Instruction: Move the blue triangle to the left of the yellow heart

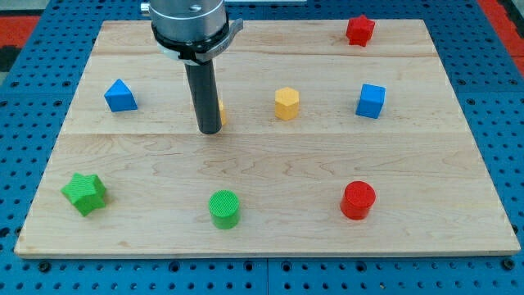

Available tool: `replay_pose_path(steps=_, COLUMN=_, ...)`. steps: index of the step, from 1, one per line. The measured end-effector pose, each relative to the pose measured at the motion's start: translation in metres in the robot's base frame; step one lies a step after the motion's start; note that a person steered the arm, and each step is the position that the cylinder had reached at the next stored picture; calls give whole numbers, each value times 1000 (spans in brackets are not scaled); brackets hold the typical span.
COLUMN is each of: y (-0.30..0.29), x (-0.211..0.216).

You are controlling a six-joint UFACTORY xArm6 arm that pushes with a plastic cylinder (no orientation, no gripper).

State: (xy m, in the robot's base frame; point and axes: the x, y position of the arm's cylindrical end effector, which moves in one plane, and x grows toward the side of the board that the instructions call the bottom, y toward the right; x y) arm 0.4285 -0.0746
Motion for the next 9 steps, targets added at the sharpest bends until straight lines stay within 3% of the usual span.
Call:
replay_pose_path(steps=2, y=3, x=-13)
replay_pose_path(steps=3, y=2, x=15)
replay_pose_path(steps=4, y=-80, x=29)
replay_pose_path(steps=5, y=-205, x=24)
replay_pose_path(steps=6, y=-230, x=15)
replay_pose_path(steps=8, y=-214, x=-50)
replay_pose_path(steps=9, y=-135, x=-55)
